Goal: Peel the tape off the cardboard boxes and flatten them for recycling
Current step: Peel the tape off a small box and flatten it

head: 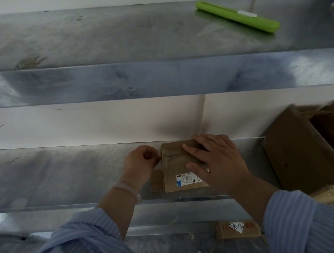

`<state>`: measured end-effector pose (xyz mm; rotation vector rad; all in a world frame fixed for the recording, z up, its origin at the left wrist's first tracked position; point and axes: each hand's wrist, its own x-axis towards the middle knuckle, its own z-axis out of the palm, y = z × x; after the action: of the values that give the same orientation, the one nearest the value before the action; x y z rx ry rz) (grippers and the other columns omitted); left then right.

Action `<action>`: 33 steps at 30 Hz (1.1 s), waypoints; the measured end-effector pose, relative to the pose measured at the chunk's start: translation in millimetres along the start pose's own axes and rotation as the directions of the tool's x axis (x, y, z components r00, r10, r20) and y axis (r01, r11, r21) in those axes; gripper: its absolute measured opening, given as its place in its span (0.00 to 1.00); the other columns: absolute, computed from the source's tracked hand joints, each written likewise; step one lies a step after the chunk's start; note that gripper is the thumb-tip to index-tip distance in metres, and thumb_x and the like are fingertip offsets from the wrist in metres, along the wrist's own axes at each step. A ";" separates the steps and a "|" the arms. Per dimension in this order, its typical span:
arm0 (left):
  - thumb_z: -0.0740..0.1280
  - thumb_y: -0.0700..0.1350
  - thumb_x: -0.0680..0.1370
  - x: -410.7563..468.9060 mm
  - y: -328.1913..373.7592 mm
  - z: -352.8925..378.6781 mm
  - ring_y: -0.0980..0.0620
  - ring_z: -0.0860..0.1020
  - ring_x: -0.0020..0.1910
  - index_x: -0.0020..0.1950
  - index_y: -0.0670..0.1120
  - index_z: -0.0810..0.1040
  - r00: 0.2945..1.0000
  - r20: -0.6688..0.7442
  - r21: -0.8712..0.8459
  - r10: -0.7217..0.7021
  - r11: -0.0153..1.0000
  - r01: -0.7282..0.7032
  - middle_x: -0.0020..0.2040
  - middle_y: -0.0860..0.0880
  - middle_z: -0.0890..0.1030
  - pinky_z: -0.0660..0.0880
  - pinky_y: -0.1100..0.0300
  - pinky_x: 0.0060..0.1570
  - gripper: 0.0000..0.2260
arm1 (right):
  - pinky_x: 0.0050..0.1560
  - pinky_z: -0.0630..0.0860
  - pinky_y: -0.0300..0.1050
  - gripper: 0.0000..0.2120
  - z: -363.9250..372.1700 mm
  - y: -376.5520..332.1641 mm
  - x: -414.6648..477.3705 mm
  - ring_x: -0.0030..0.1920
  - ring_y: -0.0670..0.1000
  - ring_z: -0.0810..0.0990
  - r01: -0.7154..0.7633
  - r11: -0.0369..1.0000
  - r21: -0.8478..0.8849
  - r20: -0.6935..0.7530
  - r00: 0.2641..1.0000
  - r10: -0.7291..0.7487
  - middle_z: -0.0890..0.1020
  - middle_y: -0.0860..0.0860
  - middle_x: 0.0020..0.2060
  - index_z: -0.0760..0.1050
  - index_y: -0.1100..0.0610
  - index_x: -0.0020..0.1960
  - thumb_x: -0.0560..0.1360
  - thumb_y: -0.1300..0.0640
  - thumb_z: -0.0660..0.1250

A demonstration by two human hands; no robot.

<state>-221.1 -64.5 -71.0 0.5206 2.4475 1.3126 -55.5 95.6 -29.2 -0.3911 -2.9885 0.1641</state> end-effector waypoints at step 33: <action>0.49 0.62 0.79 -26.7 66.4 24.4 0.49 0.63 0.70 0.75 0.60 0.58 0.708 0.463 0.660 0.533 0.327 -0.677 0.74 0.52 0.63 0.61 0.52 0.68 0.24 | 0.64 0.66 0.35 0.26 23.3 20.4 -38.0 0.66 0.42 0.68 -0.302 0.688 0.660 -0.184 0.823 0.538 0.71 0.42 0.65 0.68 0.50 0.69 0.73 0.52 0.72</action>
<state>-175.8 -24.8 -25.3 1.8685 2.6592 0.1157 -17.2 103.1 -58.8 -0.9112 -2.2420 0.9557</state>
